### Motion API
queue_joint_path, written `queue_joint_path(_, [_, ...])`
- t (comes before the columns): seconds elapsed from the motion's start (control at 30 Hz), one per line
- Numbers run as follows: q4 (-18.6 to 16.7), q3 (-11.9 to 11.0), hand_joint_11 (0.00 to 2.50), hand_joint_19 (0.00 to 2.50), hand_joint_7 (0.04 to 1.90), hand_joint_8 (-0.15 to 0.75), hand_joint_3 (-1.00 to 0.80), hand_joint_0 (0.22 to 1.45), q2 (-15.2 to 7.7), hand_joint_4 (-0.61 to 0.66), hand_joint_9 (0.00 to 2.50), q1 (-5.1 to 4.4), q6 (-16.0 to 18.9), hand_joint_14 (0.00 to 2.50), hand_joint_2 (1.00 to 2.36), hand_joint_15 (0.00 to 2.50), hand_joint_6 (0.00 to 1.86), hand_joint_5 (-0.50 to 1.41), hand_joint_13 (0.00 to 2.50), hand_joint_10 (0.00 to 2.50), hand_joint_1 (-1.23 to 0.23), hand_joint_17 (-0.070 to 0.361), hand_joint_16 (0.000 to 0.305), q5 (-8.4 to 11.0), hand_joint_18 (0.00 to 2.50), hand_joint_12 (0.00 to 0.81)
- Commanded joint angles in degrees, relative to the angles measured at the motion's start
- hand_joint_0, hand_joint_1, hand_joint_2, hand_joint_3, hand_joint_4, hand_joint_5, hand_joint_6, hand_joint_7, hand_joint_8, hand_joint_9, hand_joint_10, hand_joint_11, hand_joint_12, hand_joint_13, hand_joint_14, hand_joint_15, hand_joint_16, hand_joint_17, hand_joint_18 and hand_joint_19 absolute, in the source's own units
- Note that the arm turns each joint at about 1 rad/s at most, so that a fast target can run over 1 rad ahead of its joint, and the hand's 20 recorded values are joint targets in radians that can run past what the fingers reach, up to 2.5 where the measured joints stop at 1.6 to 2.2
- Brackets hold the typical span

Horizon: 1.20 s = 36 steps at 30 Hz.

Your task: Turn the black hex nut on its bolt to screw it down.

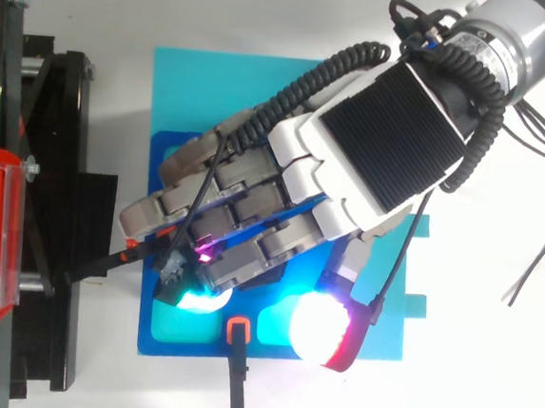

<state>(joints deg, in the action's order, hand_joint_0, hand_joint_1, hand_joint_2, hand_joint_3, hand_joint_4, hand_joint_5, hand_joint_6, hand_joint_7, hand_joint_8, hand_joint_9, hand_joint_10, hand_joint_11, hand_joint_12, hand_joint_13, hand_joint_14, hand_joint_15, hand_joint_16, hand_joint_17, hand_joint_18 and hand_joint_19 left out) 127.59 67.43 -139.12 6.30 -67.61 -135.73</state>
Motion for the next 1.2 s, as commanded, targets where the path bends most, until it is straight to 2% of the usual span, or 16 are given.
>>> queue_joint_path(0.0, [-0.3,-0.8,0.34,0.51,1.0,0.297,-0.5,0.53,0.0,0.24,0.78,0.64,1.2,0.0,1.0,0.09,0.65,-0.06,0.4,0.01,-0.26,0.105,0.047,-1.65,0.46,0.295])
queue_joint_path(0.67, [-0.6,-0.8,0.34,0.51,1.01,0.299,-0.5,0.53,0.0,0.24,0.79,1.52,1.4,0.01,1.0,0.09,0.65,-0.06,0.4,0.01,-0.27,0.105,0.047,-2.17,0.47,0.295])
queue_joint_path(1.03, [-0.8,-0.7,0.34,0.52,1.03,0.3,-0.5,0.53,-0.3,0.24,0.79,2.58,1.4,0.0,1.0,0.1,0.64,-0.06,0.42,0.01,-0.27,0.105,0.047,-2.96,0.47,0.297])
queue_joint_path(1.17, [-0.9,-0.7,0.34,0.52,1.03,0.3,-0.5,0.53,-0.3,0.24,0.79,3.28,1.4,0.0,1.0,0.1,0.63,-0.06,0.42,0.01,-0.27,0.105,0.047,-3.67,0.47,0.298])
